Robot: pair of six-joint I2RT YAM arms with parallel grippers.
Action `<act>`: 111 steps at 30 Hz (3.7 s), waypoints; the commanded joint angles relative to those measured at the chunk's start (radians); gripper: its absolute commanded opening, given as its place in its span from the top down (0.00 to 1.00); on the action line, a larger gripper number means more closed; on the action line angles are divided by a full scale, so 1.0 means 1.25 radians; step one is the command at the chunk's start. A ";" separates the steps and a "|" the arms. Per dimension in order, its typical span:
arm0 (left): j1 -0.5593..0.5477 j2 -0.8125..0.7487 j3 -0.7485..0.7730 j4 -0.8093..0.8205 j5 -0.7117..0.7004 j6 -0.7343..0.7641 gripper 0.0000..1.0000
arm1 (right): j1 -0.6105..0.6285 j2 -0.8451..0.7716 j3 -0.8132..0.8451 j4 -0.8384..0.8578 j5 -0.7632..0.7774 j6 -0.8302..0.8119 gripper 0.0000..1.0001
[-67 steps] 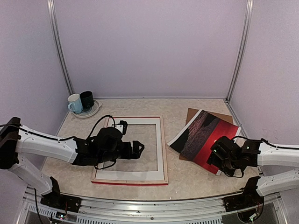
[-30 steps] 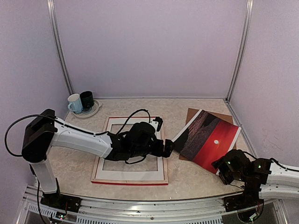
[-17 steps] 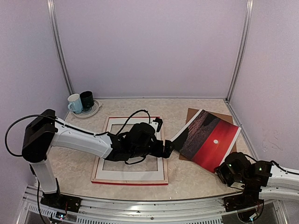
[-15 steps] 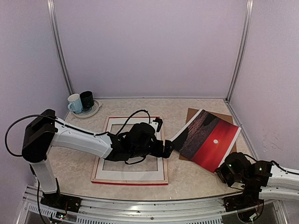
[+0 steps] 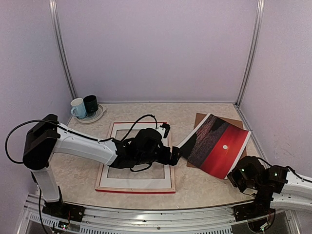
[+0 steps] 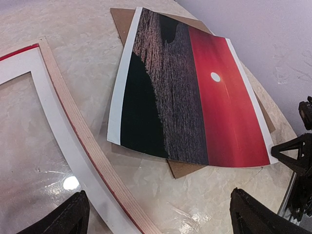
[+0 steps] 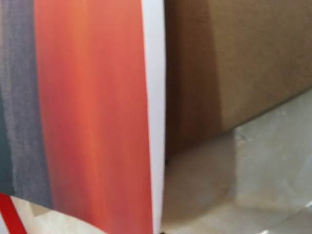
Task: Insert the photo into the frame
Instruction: Pick up the photo from the backboard, then turn over the photo, then place the photo on the mat board.
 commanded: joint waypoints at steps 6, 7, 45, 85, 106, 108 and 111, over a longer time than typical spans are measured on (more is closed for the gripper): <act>-0.004 -0.015 -0.012 0.014 -0.024 0.054 0.01 | -0.005 0.038 0.095 -0.004 0.027 -0.082 1.00; -0.004 -0.018 -0.014 0.014 -0.026 0.054 0.01 | -0.005 0.050 0.108 -0.002 0.030 -0.096 1.00; 0.091 -0.328 -0.216 -0.077 -0.069 -0.093 0.01 | 0.009 0.343 0.606 0.130 -0.148 -0.871 1.00; 0.142 -0.513 -0.329 -0.140 -0.127 -0.166 0.01 | 0.108 0.663 0.859 0.200 -0.511 -1.159 1.00; 0.185 -0.606 -0.422 -0.215 -0.186 -0.232 0.01 | 0.174 0.851 0.916 0.254 -0.570 -1.154 1.00; 0.195 -0.625 -0.439 -0.221 -0.186 -0.237 0.01 | 0.177 0.869 0.922 0.267 -0.572 -1.143 1.00; 0.215 -0.655 -0.463 -0.229 -0.185 -0.240 0.01 | 0.180 0.895 0.938 0.288 -0.573 -1.125 1.00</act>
